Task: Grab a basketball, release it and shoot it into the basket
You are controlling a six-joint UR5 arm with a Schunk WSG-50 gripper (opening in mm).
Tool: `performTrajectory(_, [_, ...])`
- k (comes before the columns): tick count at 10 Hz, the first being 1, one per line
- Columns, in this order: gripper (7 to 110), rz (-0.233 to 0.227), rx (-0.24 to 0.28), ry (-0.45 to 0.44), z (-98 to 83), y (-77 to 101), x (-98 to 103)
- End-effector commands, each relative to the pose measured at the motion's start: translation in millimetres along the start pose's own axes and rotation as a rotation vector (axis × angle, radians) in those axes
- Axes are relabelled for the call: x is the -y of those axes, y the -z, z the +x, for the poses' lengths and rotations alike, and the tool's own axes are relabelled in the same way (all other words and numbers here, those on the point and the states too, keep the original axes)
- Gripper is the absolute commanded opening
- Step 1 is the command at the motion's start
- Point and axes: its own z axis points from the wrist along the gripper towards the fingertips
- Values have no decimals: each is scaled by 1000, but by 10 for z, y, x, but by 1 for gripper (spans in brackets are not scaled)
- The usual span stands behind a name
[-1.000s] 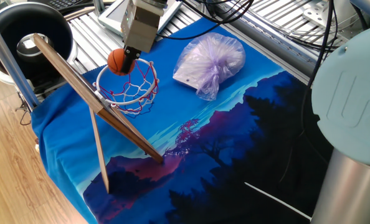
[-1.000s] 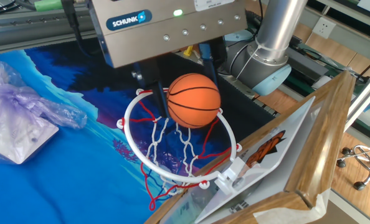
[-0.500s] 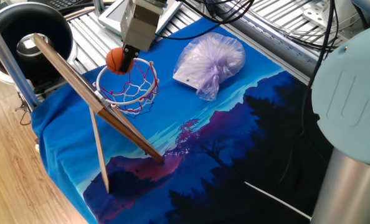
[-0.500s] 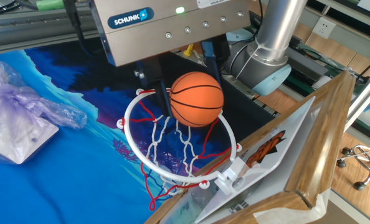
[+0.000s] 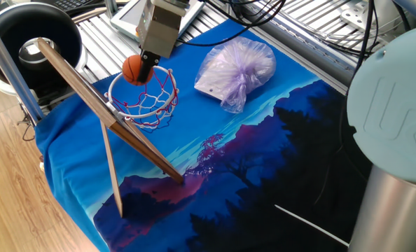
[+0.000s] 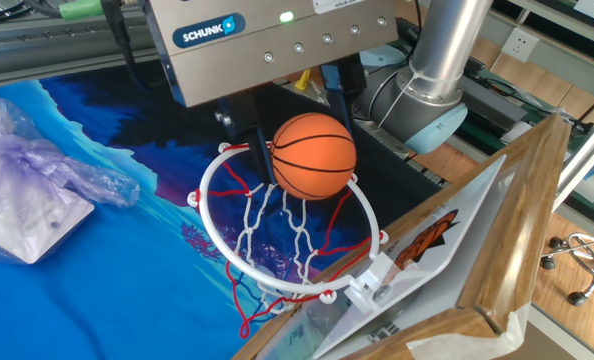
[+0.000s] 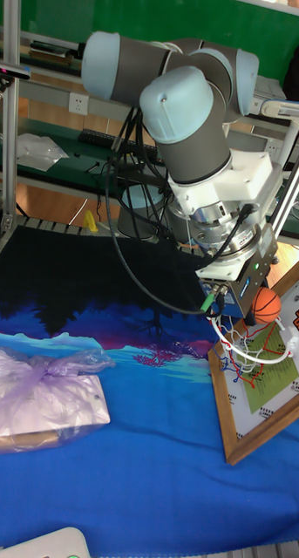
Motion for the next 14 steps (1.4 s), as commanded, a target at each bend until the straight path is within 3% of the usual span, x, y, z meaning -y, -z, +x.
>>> performTrajectory(1, [44,-13,16,9,-42,20,-26])
performTrajectory(2, [44,-16,21,11,-54,22,-32])
performTrajectory(3, [44,-11,59,36,-150,32,-16])
performTrajectory(4, [44,47,95,93,-248,59,142])
performTrajectory(5, [44,72,96,113,-254,71,213])
performTrajectory(6, [66,65,87,117,-231,67,198])
performTrajectory(8, [66,29,76,113,-199,59,111])
performTrajectory(11, [66,18,66,92,-179,63,74])
performTrajectory(14, [66,-20,15,0,-48,74,-16])
